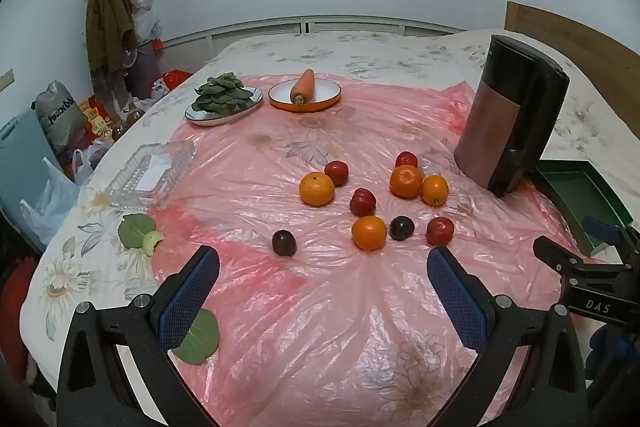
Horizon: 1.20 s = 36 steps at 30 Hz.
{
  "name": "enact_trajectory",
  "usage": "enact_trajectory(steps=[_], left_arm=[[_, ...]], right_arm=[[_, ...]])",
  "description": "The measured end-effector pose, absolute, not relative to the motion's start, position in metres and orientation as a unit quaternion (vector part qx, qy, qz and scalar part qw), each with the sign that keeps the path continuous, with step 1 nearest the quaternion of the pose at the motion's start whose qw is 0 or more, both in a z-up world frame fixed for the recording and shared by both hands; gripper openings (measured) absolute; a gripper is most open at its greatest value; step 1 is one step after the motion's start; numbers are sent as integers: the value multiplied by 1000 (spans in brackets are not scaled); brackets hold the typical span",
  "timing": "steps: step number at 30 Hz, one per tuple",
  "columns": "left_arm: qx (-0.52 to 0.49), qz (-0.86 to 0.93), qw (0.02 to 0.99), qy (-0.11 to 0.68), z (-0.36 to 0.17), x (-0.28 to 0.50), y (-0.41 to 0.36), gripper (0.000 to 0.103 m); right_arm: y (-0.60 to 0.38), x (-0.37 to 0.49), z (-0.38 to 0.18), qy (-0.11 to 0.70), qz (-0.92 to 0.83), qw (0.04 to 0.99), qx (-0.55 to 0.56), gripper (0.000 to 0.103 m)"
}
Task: Organize fruits
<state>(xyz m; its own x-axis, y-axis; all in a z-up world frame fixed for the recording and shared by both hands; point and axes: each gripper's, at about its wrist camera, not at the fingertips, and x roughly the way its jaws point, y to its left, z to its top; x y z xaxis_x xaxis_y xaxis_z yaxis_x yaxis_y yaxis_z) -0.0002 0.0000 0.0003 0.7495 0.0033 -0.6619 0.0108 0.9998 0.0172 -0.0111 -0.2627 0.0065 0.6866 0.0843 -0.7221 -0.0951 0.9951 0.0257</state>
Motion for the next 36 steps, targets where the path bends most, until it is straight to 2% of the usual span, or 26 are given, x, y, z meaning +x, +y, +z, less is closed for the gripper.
enact_trajectory(steps=[36], left_arm=[[13, -6, 931, 364, -8, -1, 1, 102]], right_arm=[[-263, -15, 5, 397, 66, 915, 19, 103]])
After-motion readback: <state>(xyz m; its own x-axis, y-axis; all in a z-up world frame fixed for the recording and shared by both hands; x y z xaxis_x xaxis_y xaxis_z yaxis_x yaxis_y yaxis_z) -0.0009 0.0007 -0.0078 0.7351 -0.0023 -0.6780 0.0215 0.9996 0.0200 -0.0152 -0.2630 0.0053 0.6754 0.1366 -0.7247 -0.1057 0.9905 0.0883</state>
